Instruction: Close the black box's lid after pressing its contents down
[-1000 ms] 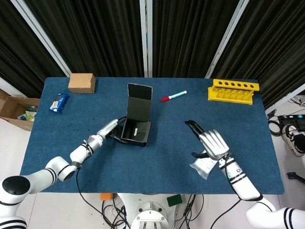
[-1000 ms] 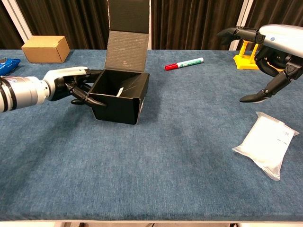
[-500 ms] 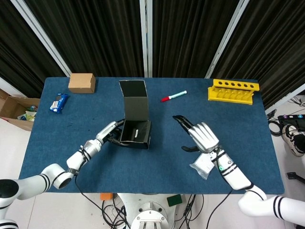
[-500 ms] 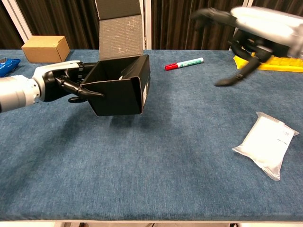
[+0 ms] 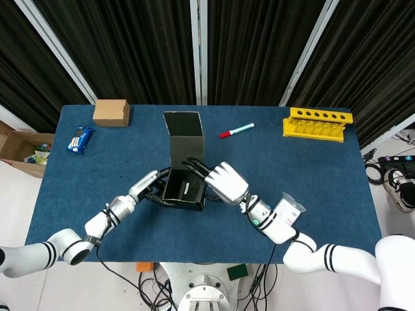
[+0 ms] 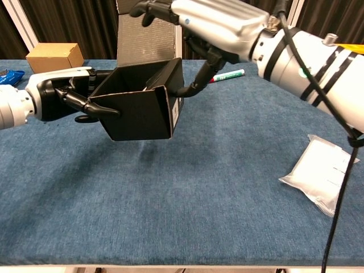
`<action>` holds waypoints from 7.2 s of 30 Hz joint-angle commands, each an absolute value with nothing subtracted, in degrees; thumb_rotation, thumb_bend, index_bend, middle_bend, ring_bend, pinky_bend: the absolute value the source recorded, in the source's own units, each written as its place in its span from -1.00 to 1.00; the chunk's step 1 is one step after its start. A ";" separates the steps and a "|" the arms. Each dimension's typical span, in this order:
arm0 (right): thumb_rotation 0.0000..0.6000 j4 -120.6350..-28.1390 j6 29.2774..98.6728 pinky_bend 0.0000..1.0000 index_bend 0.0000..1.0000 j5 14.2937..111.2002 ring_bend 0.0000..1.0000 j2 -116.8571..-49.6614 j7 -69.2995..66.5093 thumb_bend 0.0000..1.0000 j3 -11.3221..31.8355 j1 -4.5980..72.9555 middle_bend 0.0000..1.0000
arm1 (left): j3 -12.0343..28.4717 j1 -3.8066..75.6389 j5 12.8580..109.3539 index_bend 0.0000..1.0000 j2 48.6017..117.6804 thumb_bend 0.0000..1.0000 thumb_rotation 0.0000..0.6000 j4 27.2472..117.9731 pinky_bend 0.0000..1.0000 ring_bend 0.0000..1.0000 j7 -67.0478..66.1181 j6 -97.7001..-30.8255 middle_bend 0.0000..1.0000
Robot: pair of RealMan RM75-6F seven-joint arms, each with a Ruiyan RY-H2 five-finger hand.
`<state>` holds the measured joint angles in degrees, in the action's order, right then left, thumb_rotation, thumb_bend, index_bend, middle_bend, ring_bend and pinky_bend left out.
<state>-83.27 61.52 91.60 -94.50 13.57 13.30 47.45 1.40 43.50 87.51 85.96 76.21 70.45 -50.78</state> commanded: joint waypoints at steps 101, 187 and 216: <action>1.00 -62.36 61.86 1.00 0.03 97.02 0.71 -103.91 8.18 -0.20 4.07 54.43 -0.22 | 0.95 40.81 85.90 -0.07 95.98 -1.00 1.00 65.63 0.86 0.52 51.48 -50.32 -0.11; 1.00 -76.70 39.95 1.00 0.95 86.59 0.77 -94.26 22.26 -0.63 3.86 62.32 0.55 | 0.97 40.58 85.94 -0.07 94.46 -1.00 1.00 67.12 0.86 0.52 52.55 -50.83 -0.11; 1.00 -78.13 42.91 1.00 -0.57 84.65 0.68 -93.66 25.91 -0.85 3.60 59.72 -0.34 | 1.62 39.65 85.19 -0.43 94.71 -1.00 1.00 67.42 0.85 0.50 49.26 -52.10 -0.42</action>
